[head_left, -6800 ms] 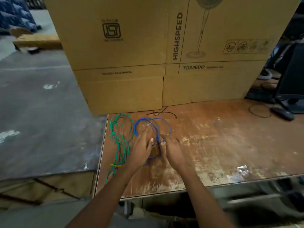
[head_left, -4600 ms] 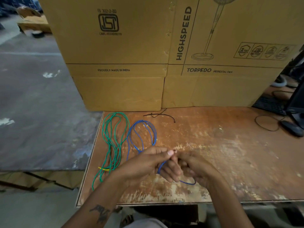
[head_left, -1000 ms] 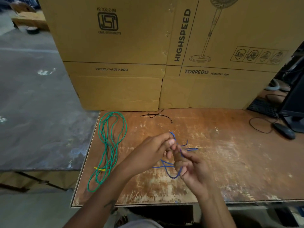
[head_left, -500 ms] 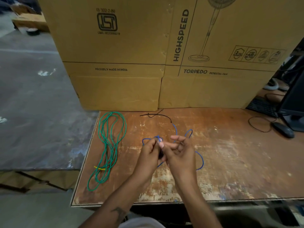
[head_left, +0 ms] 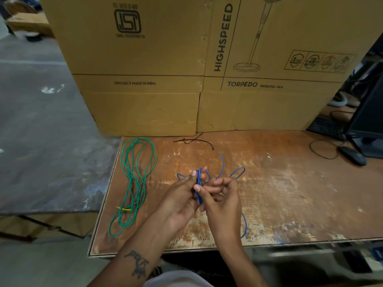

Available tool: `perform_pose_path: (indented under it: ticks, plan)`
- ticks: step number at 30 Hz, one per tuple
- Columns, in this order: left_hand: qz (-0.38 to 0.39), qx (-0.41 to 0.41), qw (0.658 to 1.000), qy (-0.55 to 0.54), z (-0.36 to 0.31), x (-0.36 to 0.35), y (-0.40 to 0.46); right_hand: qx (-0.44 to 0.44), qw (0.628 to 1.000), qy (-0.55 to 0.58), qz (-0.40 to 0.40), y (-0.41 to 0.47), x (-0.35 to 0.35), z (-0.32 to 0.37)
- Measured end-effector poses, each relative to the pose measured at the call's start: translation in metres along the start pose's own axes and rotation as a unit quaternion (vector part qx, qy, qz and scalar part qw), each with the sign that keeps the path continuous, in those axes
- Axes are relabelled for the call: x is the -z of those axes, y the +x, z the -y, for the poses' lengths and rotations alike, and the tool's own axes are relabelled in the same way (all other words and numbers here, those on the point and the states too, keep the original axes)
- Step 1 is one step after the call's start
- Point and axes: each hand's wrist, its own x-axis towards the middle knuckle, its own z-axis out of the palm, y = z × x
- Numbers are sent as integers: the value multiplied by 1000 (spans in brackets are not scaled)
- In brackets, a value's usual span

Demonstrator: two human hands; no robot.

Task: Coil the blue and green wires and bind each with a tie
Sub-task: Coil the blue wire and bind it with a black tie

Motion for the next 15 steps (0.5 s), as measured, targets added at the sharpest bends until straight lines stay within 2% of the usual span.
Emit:
perform_pose_path:
  ticks: [3,5,9,13,15]
  plan:
    - [-5,12,997,-78,-10,-5,3,40,996,-69,29,-5,5,-3]
    - [13,2,993,-116,-23,-5,7,62,989,-99,93,-9,14,-8]
    - [81,13,983,-162,-52,-5,6,160,915,-263,262,-4,43,-25]
    - [84,31,993,-82,-63,-2,-3,212,866,-349,289,22,62,-51]
    - [81,34,996,-27,-67,3,-10,214,859,-361,293,37,68,-51]
